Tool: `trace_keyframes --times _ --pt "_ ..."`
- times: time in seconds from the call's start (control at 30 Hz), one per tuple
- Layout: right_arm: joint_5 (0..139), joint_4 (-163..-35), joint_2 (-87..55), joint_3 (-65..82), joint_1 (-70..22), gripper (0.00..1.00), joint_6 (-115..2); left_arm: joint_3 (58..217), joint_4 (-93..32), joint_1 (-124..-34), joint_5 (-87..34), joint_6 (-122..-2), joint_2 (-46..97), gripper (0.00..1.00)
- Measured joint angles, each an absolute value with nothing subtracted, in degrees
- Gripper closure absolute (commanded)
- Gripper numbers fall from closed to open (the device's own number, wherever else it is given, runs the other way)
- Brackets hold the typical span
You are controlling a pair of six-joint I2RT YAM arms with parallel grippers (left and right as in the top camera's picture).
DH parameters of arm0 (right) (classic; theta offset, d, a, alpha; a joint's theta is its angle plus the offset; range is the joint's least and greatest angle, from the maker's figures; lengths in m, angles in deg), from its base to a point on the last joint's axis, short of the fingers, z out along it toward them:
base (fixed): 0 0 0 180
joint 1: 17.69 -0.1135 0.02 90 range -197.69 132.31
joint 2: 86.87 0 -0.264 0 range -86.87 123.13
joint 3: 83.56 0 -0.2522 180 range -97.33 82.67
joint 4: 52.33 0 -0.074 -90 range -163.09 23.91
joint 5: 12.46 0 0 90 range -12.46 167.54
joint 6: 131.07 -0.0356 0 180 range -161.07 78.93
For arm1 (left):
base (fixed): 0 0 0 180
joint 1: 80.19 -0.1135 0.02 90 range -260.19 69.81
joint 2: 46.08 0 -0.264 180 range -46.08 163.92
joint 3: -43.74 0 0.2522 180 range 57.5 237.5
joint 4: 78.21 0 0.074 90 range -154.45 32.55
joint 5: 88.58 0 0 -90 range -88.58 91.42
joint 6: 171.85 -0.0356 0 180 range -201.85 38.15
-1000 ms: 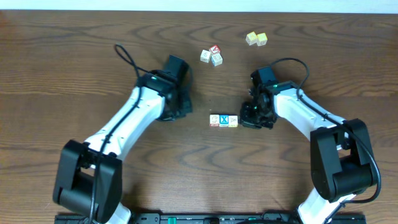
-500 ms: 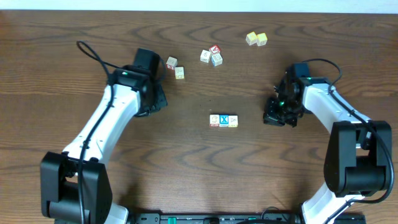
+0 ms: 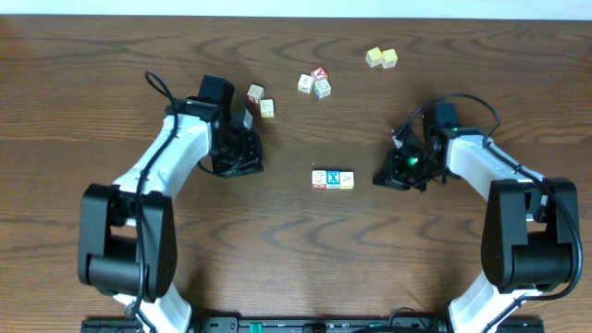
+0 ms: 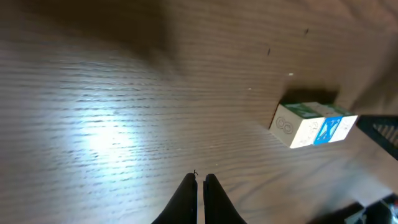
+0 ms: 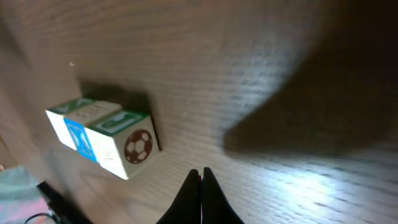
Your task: Lift 3 blocks
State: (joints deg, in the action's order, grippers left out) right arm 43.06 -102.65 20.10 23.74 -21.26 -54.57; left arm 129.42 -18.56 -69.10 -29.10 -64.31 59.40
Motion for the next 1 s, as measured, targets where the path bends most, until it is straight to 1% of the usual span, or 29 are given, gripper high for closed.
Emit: trace_keyframes --times 0.13,0.27,0.53,1.0 --pt "42.76 -98.69 20.1 25.59 -22.99 0.99 -56.45 129.42 -19.3 -67.92 -30.7 -65.62 61.52 0.93" --pt "42.78 -95.48 20.1 25.9 -25.48 0.99 -58.72 129.42 -21.29 -64.93 -31.53 -66.06 62.89 0.93" --pt "48.09 -94.67 20.1 25.9 -30.15 0.99 -63.1 129.42 -22.43 -60.4 -30.15 -66.23 63.02 0.93" --pt "49.18 -92.85 20.1 25.9 -30.85 0.99 -64.12 129.42 -24.63 -55.2 -24.56 -63.13 63.13 0.93"
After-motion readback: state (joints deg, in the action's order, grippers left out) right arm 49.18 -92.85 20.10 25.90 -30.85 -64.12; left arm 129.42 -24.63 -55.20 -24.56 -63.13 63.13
